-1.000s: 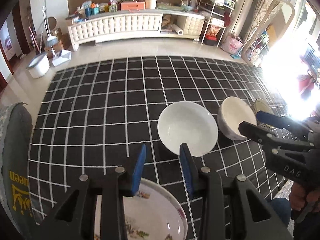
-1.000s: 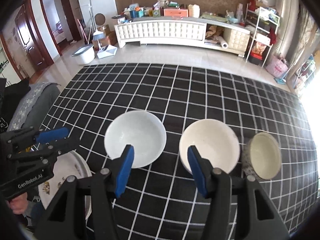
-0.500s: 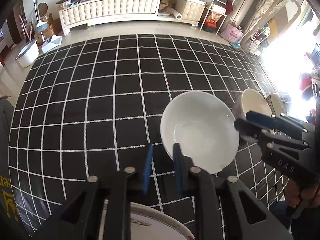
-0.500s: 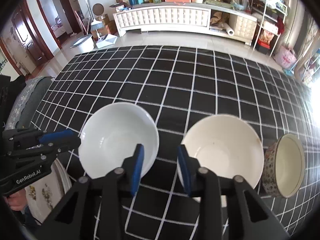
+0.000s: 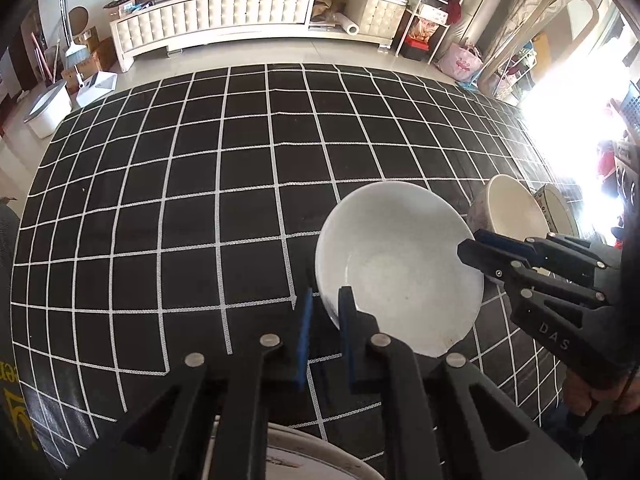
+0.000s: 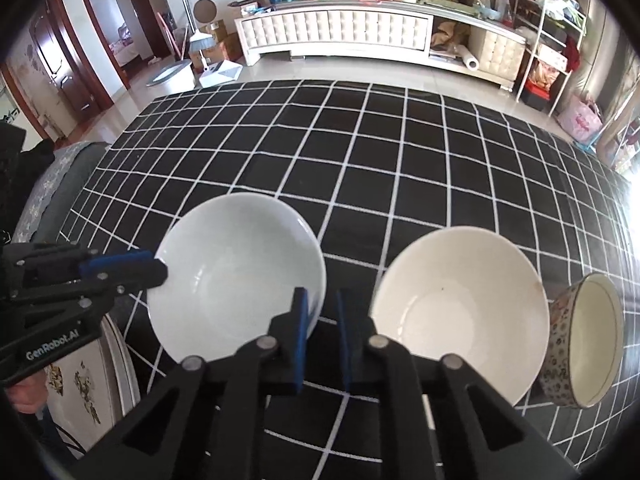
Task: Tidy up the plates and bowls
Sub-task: 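Move the right tool to the rim of the plain white bowl, then grip the plain white bowl rim with the right tool and lift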
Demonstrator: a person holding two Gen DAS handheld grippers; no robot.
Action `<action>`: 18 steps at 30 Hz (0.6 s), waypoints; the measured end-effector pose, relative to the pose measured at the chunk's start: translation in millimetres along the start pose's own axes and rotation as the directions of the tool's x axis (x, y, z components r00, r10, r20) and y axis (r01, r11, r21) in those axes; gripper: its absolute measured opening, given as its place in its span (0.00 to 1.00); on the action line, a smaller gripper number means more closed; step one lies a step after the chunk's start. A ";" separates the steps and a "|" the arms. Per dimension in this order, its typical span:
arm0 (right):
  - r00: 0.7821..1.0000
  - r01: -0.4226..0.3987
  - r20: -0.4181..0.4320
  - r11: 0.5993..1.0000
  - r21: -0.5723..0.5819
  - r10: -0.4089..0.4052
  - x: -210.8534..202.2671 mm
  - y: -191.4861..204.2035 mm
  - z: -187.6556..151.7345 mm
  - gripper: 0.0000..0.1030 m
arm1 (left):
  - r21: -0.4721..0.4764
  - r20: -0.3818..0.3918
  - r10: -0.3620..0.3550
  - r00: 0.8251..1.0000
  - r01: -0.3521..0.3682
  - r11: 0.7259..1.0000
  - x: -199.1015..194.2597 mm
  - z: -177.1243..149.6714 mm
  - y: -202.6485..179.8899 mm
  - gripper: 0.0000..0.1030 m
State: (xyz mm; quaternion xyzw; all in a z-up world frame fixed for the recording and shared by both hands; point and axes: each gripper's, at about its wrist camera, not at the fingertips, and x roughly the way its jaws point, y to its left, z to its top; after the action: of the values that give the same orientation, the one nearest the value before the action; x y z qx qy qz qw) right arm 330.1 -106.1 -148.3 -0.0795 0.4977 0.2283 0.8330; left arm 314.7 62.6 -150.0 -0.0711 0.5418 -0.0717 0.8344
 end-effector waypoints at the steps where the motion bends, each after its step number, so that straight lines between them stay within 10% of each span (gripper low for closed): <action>1: 1.000 -0.001 0.003 1.000 -0.002 0.001 0.0 1.0 -0.4 0.12 | -0.001 0.000 -0.005 1.000 0.005 1.000 0.5 0.0 -0.2 0.08; 16: 1.000 -0.013 0.003 0.996 0.087 0.013 -21.7 -1.2 -9.2 0.07 | -0.001 0.007 -0.012 1.000 0.012 1.000 -17.7 -15.2 -6.8 0.00; 18: 0.997 -0.074 0.015 0.993 0.094 0.073 -36.3 4.6 -12.0 0.07 | 0.014 0.029 -0.105 0.994 0.105 0.994 -34.2 -18.1 -17.8 0.00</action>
State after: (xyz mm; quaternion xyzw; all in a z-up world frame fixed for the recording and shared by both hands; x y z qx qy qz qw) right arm 304.0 -117.3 -122.3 -0.0202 0.5059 0.2356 0.8295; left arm 283.6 51.2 -123.2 -0.0953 0.5247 -0.1177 0.8377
